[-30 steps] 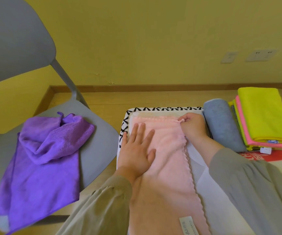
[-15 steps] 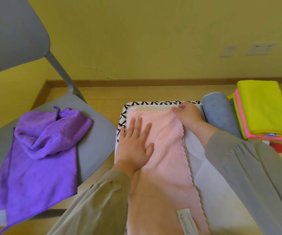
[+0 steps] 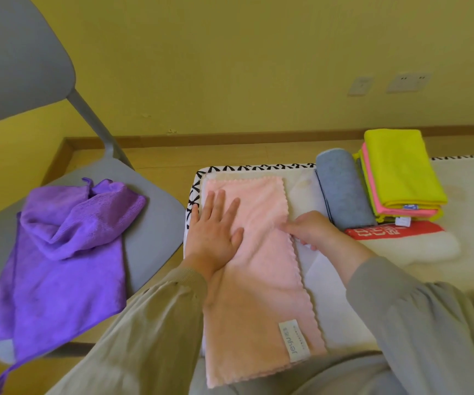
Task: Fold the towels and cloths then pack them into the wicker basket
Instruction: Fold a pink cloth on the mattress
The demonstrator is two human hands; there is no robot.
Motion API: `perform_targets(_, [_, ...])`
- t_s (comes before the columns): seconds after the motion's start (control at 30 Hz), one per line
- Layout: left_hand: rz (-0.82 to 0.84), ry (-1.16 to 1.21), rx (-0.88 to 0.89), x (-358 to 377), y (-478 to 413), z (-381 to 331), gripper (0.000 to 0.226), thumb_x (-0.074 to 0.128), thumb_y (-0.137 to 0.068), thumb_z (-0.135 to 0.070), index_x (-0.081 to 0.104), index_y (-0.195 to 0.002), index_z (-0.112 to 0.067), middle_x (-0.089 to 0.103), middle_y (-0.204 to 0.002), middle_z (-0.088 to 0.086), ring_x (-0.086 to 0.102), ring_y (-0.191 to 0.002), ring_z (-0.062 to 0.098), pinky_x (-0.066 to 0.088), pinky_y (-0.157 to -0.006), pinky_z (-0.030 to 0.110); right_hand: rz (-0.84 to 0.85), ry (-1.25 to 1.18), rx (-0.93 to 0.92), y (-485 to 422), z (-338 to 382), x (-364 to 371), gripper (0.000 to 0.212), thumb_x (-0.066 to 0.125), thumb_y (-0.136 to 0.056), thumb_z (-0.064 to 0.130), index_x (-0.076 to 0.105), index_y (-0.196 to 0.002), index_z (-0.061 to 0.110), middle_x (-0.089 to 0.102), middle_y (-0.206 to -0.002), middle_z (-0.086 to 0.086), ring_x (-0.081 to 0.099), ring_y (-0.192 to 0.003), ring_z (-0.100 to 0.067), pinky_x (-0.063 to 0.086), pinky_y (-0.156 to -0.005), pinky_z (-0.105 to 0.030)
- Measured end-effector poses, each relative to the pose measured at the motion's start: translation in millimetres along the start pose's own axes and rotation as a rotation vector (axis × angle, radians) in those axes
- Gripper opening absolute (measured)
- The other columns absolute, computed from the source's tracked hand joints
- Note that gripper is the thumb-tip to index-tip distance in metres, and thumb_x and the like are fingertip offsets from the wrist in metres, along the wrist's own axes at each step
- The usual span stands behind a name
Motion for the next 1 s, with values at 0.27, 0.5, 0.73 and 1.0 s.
perform_targets(0.27, [0.029,-0.030,0.011,-3,-1,-2,0.077,-0.010,-0.079,-0.056,-0.007,-0.151,-0.030,-0.016,-0.159,0.004,-0.018,-0.145,0.024,-0.003,-0.117,0.048,-0.273,-0.190,-0.216,11,-5,0,0.022,0.072,-0.079,0.019,0.058,-0.063,0.023,0.060,-0.071,0.006,0.059,-0.077,-0.018,0.047,-0.073,-0.026])
perform_targets(0.5, [0.045,-0.032,0.010,-6,-2,-2,0.064,0.011,-0.095,-0.053,-0.008,-0.151,-0.029,-0.017,-0.159,0.005,-0.018,-0.145,0.024,-0.004,-0.117,0.049,-0.190,0.058,-0.067,15,-2,-6,0.042,0.059,-0.087,0.020,0.039,-0.051,0.011,0.035,-0.053,-0.003,0.038,-0.055,-0.021,0.025,-0.047,-0.028])
perform_targets(0.73, [0.080,-0.056,0.015,-7,-3,-3,0.063,0.013,-0.097,-0.052,-0.010,-0.151,-0.028,-0.017,-0.159,0.006,-0.018,-0.145,0.025,-0.006,-0.117,0.049,0.007,-0.128,-0.001,16,-12,-1,0.039,0.057,-0.089,0.040,0.059,-0.067,0.009,0.060,-0.068,-0.007,0.053,-0.058,-0.021,0.040,-0.055,-0.026])
perform_targets(1.0, [0.131,-0.068,0.005,-8,-3,-4,0.063,0.012,-0.098,-0.051,-0.013,-0.150,-0.028,-0.019,-0.158,0.006,-0.019,-0.145,0.024,-0.006,-0.117,0.049,0.240,0.157,0.094,27,-25,0,0.029,0.063,-0.089,0.029,0.055,-0.070,0.009,0.058,-0.066,-0.003,0.052,-0.055,-0.015,0.040,-0.052,-0.023])
Point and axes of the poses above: each hand's wrist, its own y-axis away from the middle knuckle, its own x-axis out of the palm, z = x × y, the point moved 4 cm from there along -y, towards the middle knuckle
